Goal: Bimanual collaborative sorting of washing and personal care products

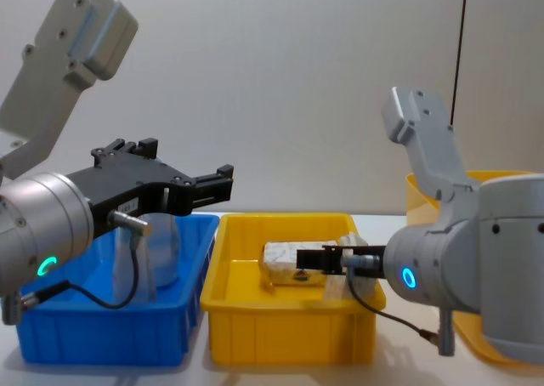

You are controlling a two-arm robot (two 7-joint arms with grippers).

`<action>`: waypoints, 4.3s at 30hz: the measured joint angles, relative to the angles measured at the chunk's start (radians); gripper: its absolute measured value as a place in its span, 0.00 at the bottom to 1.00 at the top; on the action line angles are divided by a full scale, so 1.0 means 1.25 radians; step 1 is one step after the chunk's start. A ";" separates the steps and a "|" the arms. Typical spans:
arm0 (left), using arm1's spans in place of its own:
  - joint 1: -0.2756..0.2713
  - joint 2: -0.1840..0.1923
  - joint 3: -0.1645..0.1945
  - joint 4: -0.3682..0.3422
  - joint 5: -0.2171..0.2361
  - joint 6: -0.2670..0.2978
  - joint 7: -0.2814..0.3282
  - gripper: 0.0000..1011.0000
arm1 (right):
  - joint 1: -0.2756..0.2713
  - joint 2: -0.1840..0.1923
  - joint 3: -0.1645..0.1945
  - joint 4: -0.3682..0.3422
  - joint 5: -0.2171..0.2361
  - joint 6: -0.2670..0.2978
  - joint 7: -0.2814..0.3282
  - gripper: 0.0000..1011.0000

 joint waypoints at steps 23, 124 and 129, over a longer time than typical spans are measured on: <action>0.000 0.000 0.000 0.000 0.000 0.000 0.000 0.99 | 0.024 -0.030 0.019 0.048 -0.005 0.017 -0.007 0.49; 0.000 0.000 0.000 0.000 0.000 0.000 0.000 0.99 | -0.004 0.078 0.129 -0.135 -0.186 -0.102 -0.032 0.99; 0.000 0.000 -0.001 0.000 0.001 0.001 0.000 0.99 | -0.009 0.079 0.126 -0.146 -0.182 -0.114 -0.016 0.99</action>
